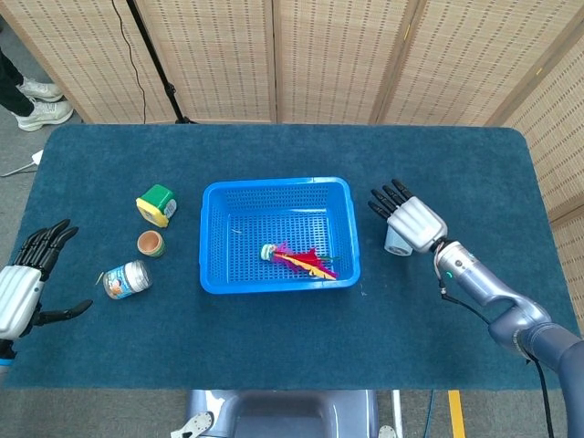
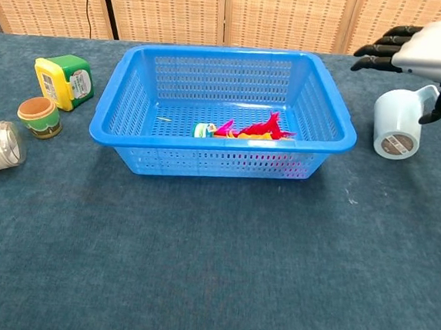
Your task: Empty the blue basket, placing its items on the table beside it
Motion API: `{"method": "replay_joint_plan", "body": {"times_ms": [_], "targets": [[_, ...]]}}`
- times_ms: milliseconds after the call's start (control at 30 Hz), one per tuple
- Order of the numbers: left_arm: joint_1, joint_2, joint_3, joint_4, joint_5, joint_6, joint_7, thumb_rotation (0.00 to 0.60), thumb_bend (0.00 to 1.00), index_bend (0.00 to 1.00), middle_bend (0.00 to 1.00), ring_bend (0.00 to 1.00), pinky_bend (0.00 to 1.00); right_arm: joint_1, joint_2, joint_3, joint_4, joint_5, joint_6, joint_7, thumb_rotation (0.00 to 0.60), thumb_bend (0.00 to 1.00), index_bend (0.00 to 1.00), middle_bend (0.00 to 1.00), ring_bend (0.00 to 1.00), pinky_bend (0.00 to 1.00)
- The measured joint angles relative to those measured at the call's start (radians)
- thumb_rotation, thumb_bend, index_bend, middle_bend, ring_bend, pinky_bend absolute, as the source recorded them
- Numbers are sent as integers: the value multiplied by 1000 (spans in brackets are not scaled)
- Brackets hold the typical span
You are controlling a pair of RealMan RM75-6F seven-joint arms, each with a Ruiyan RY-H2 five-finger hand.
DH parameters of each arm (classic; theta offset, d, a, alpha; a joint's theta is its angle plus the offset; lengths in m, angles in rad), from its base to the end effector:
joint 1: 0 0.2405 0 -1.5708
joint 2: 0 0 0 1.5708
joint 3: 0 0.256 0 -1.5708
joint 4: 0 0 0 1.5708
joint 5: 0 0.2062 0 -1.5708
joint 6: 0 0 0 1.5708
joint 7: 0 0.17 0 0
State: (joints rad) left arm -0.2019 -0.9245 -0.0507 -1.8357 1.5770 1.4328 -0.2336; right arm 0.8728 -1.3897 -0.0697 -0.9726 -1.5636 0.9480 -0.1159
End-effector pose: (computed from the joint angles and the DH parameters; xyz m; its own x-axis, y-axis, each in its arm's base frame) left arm -0.2418 0.2326 0.1882 0.1633 0.0595 0.9848 0.9691 -0.1967 -0.1488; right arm -0.2092 -0.4364 0.0612 0.8862 0.0904 0.4544 -0.3325 -0.5590 0.7596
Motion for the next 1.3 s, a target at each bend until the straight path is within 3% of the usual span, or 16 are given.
{"method": "replay_joint_plan", "body": {"times_ms": [133, 267, 433, 600, 800, 1033, 1300], "targets": [[-1, 5, 1, 4, 3, -2, -15, 600, 130, 0, 0, 0, 0, 16, 104, 75, -267, 116, -42, -164, 600, 0, 0, 0, 0, 0], [-3, 7, 2, 8, 6, -5, -25, 600, 130, 0, 0, 0, 0, 38, 174, 159, -478, 285, -95, -236, 600, 0, 0, 0, 0, 0], [-5, 12, 5, 9, 11, -9, -37, 600, 131, 0, 0, 0, 0, 103, 209, 257, -601, 551, -179, -257, 600, 0, 0, 0, 0, 0], [-3, 19, 7, 15, 17, -5, -59, 600, 131, 0, 0, 0, 0, 201, 176, 297, -622, 822, -237, -282, 600, 0, 0, 0, 0, 0], [0, 28, 10, 33, 19, -1, -103, 600, 131, 0, 0, 0, 0, 369, 84, 256, -579, 1165, -275, -382, 600, 0, 0, 0, 0, 0], [-2, 35, 8, 51, 11, -6, -140, 600, 130, 0, 0, 0, 0, 564, 24, 154, -537, 1524, -340, -484, 600, 0, 0, 0, 0, 0], [-10, 33, 8, 51, 9, -19, -135, 600, 130, 0, 0, 0, 0, 681, -70, 64, -496, 1699, -343, -536, 600, 0, 0, 0, 0, 0]]}}
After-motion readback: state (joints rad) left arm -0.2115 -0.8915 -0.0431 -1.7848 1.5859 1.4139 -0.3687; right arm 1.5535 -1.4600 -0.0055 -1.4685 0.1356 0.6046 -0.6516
